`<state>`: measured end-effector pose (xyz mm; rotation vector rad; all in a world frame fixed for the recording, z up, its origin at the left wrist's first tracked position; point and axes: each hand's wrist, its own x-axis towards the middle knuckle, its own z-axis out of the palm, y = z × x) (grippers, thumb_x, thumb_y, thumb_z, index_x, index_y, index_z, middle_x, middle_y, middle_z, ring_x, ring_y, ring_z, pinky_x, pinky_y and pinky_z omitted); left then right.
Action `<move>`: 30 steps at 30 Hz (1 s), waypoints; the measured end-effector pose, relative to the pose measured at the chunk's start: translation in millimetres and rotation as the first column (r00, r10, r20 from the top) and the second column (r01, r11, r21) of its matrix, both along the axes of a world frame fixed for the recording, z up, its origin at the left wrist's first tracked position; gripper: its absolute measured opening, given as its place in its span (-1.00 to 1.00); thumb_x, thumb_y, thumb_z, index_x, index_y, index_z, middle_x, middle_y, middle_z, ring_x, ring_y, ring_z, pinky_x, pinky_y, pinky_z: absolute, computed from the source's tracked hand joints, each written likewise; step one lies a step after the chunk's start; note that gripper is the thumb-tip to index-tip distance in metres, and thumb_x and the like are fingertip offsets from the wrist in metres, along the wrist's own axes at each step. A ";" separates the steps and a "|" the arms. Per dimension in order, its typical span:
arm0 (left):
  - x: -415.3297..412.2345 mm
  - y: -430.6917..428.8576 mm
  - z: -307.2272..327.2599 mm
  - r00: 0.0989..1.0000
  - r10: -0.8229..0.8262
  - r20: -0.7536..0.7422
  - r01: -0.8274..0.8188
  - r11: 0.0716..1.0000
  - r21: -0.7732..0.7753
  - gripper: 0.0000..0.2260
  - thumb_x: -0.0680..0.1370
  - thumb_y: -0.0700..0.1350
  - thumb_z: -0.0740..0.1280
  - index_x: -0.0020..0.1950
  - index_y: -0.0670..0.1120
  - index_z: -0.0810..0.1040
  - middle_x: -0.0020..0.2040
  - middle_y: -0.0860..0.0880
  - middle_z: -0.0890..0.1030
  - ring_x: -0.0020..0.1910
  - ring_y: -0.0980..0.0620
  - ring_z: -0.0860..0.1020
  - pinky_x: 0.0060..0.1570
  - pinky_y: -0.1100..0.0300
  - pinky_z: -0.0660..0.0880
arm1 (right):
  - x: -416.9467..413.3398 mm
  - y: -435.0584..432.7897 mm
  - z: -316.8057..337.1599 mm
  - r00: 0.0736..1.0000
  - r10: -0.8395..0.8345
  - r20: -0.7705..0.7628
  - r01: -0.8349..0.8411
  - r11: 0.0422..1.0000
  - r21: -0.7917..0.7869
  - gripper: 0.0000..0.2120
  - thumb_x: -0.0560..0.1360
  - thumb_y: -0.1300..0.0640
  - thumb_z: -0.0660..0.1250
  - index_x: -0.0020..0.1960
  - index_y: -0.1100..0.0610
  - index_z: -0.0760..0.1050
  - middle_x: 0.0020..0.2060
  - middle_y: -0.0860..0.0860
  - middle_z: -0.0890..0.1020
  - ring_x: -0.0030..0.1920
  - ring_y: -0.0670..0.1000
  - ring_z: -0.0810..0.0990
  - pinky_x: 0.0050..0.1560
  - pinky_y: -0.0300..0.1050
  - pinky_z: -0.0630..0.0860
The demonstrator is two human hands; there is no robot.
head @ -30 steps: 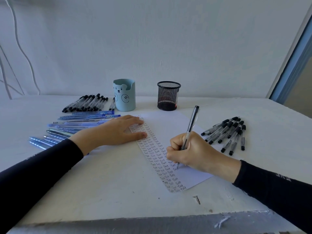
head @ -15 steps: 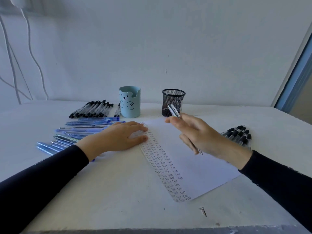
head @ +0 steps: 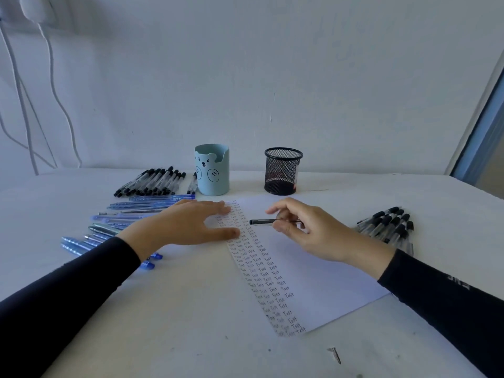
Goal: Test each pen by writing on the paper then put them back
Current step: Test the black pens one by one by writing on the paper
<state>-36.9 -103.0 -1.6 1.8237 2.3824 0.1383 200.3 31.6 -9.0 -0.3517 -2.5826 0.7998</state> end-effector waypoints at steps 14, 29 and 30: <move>-19.4 10.5 -9.2 0.997 0.072 0.002 -0.072 0.997 0.030 0.00 0.15 0.70 -0.08 0.48 0.24 0.25 0.49 0.22 0.29 0.48 0.02 0.23 0.49 0.01 0.12 | -4.4 2.2 -8.7 0.996 0.038 -0.074 -0.034 0.998 0.057 -0.88 0.58 0.22 0.33 0.05 0.04 0.58 -0.05 -0.10 0.56 0.04 -0.13 0.56 0.18 -0.23 0.46; 11.3 13.3 -17.5 0.968 -0.222 0.115 0.174 0.928 0.331 -0.26 0.36 0.58 -0.01 0.30 0.19 0.52 0.33 0.23 0.49 0.29 0.22 0.44 0.35 0.11 0.37 | 55.6 53.5 34.1 0.946 -0.233 0.226 0.239 0.971 0.001 -0.76 0.65 -0.06 0.15 0.20 -0.23 0.55 0.21 -0.33 0.49 0.30 -0.28 0.39 0.35 -0.21 0.25; 15.2 14.4 -19.4 0.963 -0.245 0.109 0.201 0.929 0.310 -0.29 0.37 0.57 0.01 0.31 0.20 0.51 0.34 0.24 0.48 0.31 0.23 0.43 0.36 0.11 0.36 | 60.7 53.8 31.9 0.947 -0.255 0.197 0.262 0.965 -0.009 -0.74 0.65 -0.09 0.13 0.23 -0.22 0.54 0.22 -0.35 0.47 0.28 -0.34 0.37 0.32 -0.25 0.23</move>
